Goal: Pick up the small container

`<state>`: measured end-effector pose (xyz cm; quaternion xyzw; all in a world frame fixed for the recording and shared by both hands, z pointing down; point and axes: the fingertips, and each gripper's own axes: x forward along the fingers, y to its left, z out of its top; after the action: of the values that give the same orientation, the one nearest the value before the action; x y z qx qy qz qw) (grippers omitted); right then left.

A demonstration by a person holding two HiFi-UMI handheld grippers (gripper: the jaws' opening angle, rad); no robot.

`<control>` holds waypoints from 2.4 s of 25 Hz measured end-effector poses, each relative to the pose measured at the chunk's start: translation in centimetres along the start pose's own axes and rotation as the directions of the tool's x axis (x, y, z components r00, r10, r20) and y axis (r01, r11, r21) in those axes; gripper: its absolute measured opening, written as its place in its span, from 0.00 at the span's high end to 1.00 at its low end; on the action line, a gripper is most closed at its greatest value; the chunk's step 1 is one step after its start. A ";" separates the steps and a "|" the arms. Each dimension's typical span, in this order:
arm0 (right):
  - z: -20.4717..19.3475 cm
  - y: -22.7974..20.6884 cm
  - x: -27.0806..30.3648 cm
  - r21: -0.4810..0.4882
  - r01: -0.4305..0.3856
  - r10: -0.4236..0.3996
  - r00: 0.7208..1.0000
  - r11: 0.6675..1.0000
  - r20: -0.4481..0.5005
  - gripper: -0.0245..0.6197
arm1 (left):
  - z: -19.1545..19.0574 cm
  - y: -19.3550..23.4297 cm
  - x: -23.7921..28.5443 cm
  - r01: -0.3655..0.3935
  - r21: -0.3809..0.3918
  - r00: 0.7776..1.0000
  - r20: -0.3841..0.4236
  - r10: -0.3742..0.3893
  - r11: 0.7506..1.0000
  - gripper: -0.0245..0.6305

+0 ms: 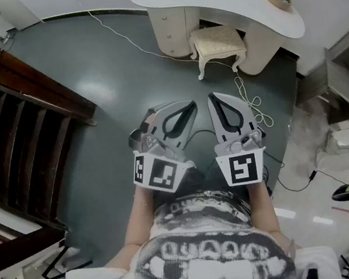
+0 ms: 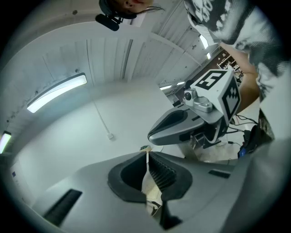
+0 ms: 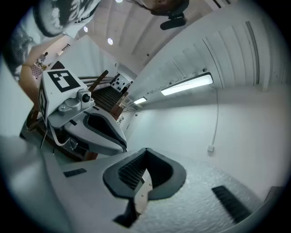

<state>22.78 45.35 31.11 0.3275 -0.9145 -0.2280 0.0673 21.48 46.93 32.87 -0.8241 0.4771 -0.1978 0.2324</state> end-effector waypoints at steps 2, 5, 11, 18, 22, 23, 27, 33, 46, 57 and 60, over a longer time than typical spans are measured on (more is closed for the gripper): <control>-0.1 0.1 0.2 0.006 0.005 -0.005 1.000 1.000 0.007 0.96 | -0.3 -0.1 0.0 0.005 0.013 1.000 -0.004 -0.005 1.000 0.94; -0.1 0.4 0.5 -0.011 0.009 -0.009 1.000 1.000 0.012 0.96 | -0.7 0.1 -0.1 0.008 0.021 1.000 -0.004 -0.008 1.000 0.94; -0.4 1.0 0.7 -0.021 0.033 -0.033 0.999 0.999 -0.015 0.96 | -1.3 1.0 -0.6 0.006 0.009 1.000 0.005 -0.006 1.000 0.94; -0.8 0.1 2.7 -0.005 0.008 -0.008 1.000 1.000 -0.014 0.96 | -2.5 2.3 -0.3 -0.017 -0.015 1.000 -0.015 0.016 1.000 0.94; -1.1 0.1 5.3 -0.002 -0.020 0.020 1.000 1.000 -0.007 0.96 | -4.1 3.9 -0.3 -0.043 -0.018 0.998 -0.049 0.042 0.999 0.94; -1.4 0.2 6.1 0.005 -0.029 0.029 1.000 1.000 -0.010 0.96 | -4.7 4.5 -0.2 -0.051 -0.018 0.997 -0.059 0.050 0.999 0.94; -3.0 0.3 9.9 0.042 -0.076 0.077 0.997 0.996 -0.021 0.96 | -7.4 7.2 1.0 -0.087 -0.019 0.991 -0.103 0.084 0.996 0.94; -5.1 -2.4 18.3 0.035 -0.110 0.109 0.994 0.993 0.020 0.96 | -11.8 13.0 5.5 -0.116 0.001 0.982 -0.153 0.115 0.993 0.94; -10.4 -13.0 37.2 0.026 -0.169 0.168 0.985 0.985 0.037 0.96 | -18.6 28.0 22.1 -0.118 0.062 0.976 -0.175 0.127 0.991 0.94; -12.8 -17.1 42.1 0.076 -0.165 0.163 0.986 0.983 0.039 0.96 | -20.2 31.5 27.5 -0.107 0.063 0.974 -0.194 0.117 0.992 0.94; -13.2 -17.8 42.4 0.081 -0.152 0.150 0.988 0.985 0.039 0.96 | -19.9 31.3 28.4 -0.092 0.075 0.977 -0.185 0.104 0.993 0.94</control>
<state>3.59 1.58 33.52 0.2559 -0.9464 -0.1890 0.0554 2.09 4.39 34.08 -0.7690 0.5302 -0.2790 0.2228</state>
